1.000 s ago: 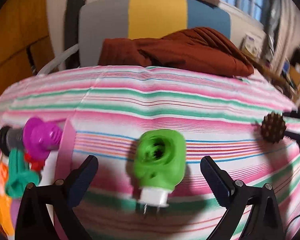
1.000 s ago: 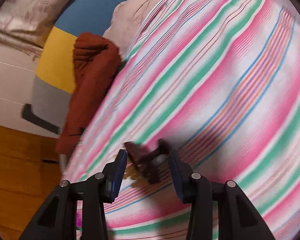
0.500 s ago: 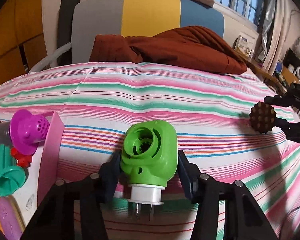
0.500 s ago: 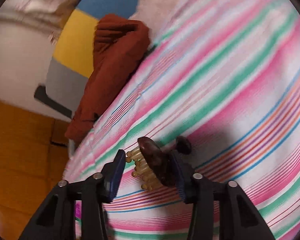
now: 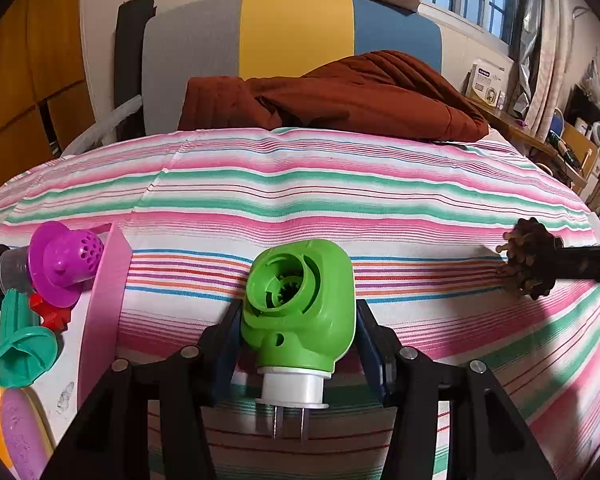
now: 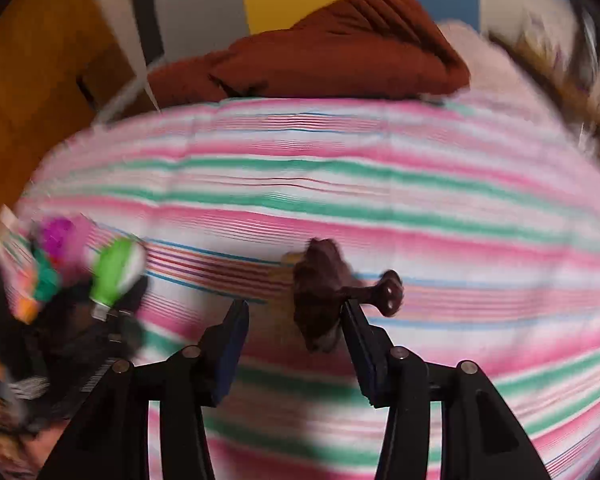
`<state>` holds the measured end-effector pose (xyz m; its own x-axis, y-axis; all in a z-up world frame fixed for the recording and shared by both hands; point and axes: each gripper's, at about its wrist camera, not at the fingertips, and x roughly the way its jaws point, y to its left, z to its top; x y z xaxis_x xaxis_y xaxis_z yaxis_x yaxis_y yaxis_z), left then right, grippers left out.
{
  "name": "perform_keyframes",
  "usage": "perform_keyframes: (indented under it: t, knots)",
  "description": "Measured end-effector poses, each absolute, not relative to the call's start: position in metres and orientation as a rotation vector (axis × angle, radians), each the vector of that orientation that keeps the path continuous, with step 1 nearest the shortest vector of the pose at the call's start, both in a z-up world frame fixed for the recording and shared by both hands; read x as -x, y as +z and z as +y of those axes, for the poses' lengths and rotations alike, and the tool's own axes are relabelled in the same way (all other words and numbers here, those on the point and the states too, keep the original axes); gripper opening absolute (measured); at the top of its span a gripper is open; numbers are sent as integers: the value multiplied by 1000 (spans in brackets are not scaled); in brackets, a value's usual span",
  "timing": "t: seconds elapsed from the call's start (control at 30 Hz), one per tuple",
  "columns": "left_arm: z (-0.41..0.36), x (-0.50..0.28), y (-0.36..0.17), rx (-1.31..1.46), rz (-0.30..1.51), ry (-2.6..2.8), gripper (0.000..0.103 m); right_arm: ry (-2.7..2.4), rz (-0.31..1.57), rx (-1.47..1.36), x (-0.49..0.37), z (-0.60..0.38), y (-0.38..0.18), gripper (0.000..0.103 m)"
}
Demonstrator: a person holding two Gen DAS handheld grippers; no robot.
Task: Organize rigid objects
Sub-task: 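Lift the green plug device with the left gripper while the right gripper carries the brown piece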
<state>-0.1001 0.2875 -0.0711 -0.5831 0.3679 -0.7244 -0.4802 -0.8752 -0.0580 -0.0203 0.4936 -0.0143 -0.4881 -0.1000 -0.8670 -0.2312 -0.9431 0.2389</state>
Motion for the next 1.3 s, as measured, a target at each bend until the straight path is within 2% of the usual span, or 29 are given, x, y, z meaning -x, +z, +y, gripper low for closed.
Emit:
perform_keyframes:
  t: [0.07, 0.17, 0.37, 0.6, 0.67, 0.7, 0.77, 0.97, 1.0, 1.03, 1.17, 1.3]
  knots:
    - [286, 100, -72, 1067, 186, 2423, 53, 2596, 797, 1463, 8, 519, -12, 49]
    - [287, 100, -72, 1066, 187, 2424, 53, 2508, 1107, 1333, 0, 554, -19, 49]
    - [287, 99, -72, 1063, 192, 2428, 53, 2351, 1253, 1301, 11, 570, -42, 51]
    - [287, 99, -72, 1061, 200, 2431, 53, 2154, 1804, 1188, 12, 588, -93, 52]
    - [287, 99, -72, 1060, 201, 2431, 53, 2073, 1989, 1099, 5, 594, -105, 57]
    - [286, 100, -72, 1060, 201, 2432, 53, 2017, 2088, 1054, 1, 597, -112, 63]
    - [287, 99, -72, 1059, 207, 2434, 53, 1940, 2199, 959, -8, 599, -120, 63]
    - [289, 98, -72, 1053, 224, 2441, 53, 1881, 2228, 845, -5, 600, -128, 63]
    - [289, 98, -72, 1053, 225, 2441, 53, 1891, 2214, 835, -1, 599, -128, 60]
    - [289, 98, -72, 1053, 224, 2441, 54, 1918, 2179, 849, 3, 598, -127, 56]
    - [288, 98, -72, 1054, 216, 2438, 53, 2078, 1967, 925, 13, 598, -107, 54]
    - [284, 97, -70, 1051, 186, 2434, 53, 2223, 1659, 1060, 26, 579, -85, 53]
